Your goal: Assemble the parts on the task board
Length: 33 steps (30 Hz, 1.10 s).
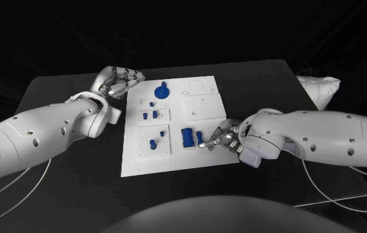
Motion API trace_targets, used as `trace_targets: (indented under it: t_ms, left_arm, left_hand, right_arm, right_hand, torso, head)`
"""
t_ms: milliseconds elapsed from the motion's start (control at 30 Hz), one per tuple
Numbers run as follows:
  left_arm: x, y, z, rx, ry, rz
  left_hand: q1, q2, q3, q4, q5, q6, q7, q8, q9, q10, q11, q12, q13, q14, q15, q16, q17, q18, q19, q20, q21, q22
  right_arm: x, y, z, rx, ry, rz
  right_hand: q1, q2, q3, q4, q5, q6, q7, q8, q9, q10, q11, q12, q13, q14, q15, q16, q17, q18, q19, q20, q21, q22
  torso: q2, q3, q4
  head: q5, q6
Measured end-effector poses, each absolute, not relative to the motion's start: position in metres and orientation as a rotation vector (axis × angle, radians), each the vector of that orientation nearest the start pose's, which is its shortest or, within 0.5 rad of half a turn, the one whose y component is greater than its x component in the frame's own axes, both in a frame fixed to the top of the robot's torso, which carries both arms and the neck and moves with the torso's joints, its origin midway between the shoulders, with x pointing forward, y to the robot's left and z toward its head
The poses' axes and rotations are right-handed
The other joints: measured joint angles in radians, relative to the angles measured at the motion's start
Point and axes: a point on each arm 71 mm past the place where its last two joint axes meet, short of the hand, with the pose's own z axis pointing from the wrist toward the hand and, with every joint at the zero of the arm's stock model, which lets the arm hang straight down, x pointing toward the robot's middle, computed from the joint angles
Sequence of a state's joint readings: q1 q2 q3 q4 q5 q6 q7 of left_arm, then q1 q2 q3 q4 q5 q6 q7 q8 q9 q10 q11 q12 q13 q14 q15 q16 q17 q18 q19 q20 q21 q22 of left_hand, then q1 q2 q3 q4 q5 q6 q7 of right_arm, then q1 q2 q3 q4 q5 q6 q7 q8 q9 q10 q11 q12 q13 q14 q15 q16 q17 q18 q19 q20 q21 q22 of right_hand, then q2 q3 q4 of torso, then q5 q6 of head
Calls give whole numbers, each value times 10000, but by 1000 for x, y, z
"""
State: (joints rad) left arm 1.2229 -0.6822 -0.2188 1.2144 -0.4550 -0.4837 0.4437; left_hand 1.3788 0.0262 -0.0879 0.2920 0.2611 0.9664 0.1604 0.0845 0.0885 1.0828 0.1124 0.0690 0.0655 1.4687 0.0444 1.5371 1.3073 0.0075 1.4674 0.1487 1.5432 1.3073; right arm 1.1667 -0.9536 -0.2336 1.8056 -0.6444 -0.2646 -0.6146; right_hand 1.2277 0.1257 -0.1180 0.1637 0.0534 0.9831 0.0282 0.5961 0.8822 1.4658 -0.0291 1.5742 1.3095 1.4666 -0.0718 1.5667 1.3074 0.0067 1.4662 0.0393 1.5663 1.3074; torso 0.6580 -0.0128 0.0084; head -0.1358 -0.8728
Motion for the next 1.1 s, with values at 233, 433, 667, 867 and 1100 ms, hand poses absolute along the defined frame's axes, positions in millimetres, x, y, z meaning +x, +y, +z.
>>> trace_targets:
  t_ms: [233, 433, 667, 867, 1100]
  left_arm:
    - [523, 220, -229, -5679, 14785, -11220]
    - [523, 220, -229, -5678, 14785, -11220]
    - [523, 220, -229, -5679, 14785, -11220]
    - [523, 221, -229, -5680, 14785, -11217]
    - [523, 221, -229, -5683, 14783, -11210]
  left_hand:
    - [0, 0, 0, 0, 0, 0, 0, 0, 0, 0, 0, 0, 0, 0, 0, 0, 0, 0, 0, 0, 0, 0]
    - [61, 60, 0, 0, 49, 0, 0, 0, 0, 0, 0, 0, 0, 0, 0, 0, 6, 0, 0, 0, 0, 0]
    - [79, 79, 0, 0, 51, 0, 0, 0, 0, 0, 0, 0, 0, 0, 0, 0, 7, 0, 0, 0, 0, 0]
    - [79, 79, 0, 0, 51, 0, 0, 0, 0, 0, 0, 0, 0, 0, 0, 0, 7, -1, 0, 0, 0, 0]
    - [79, 79, 0, 0, 51, 0, 0, 0, 0, 0, 0, 0, 0, 0, 0, 0, 6, -1, 0, 0, 0, 0]
  right_arm:
    - [373, -206, -283, 8057, 24734, 5086]
    - [373, -206, -284, 8046, 24753, 5061]
    - [373, -206, -283, 8027, 24767, 5063]
    - [372, -208, -283, 8092, 24753, 5097]
    - [369, -214, -280, 8461, 24584, 5750]
  right_hand:
    - [52, 26, 67, -68, -14, 6, -4, 3, 9, -2, 2, 16, 23, 0, 1, 0, 0, 0, 0, 0, 0, 0]
    - [64, 14, 67, -68, -15, 33, -30, 39, 9, -18, 19, 17, 21, -36, -35, 0, 0, 0, 0, 1, 0, 0]
    - [64, 13, 40, -94, -15, 34, -31, 40, 17, -19, 20, 35, 1, -36, -35, 0, -1, 0, 0, 1, 0, -1]
    - [102, -27, 8, -125, -14, 33, -31, 38, 41, -14, 16, 0, 7, -12, -59, 0, -1, 0, 0, 1, 0, -1]
    - [150, -137, -103, -172, -11, 29, -28, -3, 93, -14, 16, -3, 14, 1, -71, 0, 7, 0, -1, 1, 0, 7]
  torso:
    - [1, -3, -2]
    - [6, -3, 0]
    - [7, -3, 0]
    - [8, 1, 0]
    - [8, 7, -1]
  head:
    - [-9, 0]
    - [-14, 0]
    - [-8, 0]
    - [10, 0]
    - [48, 0]
